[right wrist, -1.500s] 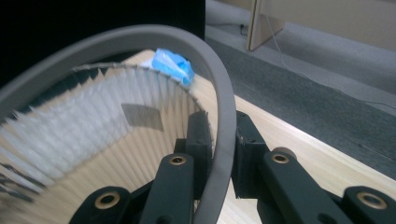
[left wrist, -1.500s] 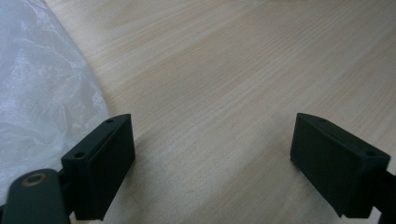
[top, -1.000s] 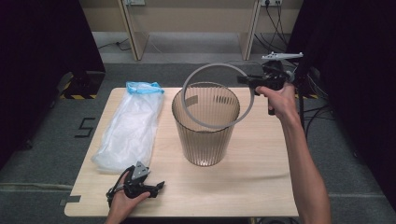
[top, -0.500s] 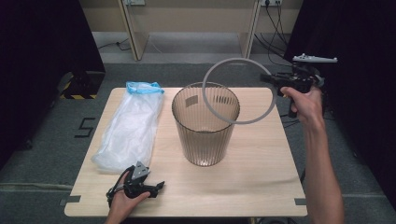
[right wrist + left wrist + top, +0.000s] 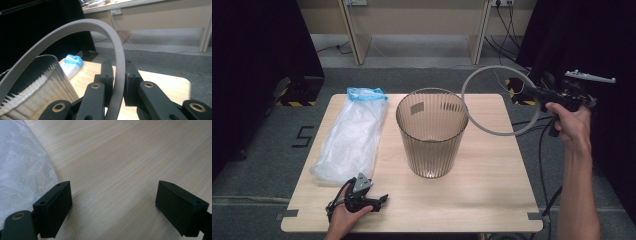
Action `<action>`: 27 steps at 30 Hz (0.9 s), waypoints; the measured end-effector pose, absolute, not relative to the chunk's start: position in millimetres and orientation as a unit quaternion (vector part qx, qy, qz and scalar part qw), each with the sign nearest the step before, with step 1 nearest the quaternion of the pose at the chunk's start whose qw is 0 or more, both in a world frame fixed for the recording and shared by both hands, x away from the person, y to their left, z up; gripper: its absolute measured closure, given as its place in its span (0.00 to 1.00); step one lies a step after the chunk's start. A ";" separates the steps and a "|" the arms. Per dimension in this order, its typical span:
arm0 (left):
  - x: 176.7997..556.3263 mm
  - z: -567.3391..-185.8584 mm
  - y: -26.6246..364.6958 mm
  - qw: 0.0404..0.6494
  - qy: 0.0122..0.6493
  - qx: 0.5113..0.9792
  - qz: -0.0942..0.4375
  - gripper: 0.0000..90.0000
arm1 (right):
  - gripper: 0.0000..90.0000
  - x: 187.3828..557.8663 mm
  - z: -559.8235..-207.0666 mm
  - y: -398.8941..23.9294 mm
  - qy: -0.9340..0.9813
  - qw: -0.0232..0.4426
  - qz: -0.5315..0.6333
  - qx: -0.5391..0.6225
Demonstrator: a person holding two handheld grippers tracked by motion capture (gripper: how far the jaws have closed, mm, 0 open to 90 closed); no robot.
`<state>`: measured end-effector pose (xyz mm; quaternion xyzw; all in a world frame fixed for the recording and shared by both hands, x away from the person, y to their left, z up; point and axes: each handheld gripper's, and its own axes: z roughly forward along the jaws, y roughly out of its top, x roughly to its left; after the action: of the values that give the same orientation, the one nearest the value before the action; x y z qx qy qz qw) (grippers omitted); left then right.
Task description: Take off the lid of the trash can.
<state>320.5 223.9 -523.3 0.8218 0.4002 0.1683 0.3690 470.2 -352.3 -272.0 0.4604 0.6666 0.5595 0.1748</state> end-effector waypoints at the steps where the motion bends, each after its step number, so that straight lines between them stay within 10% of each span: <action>1: 320.5 -523.3 223.9 0.369 0.400 0.822 0.169 0.14 | 0.90 468.0 -273.5 -358.3 0.662 0.177 0.560 0.465; 27: 320.5 -523.7 223.7 0.370 0.400 0.821 0.170 0.14 | 0.90 457.5 -378.2 -407.2 0.648 0.167 0.498 0.552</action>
<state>320.5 223.7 -523.7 0.8209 0.4002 0.1696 0.3705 457.5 -407.2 -378.2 0.5520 0.6478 0.4979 0.1667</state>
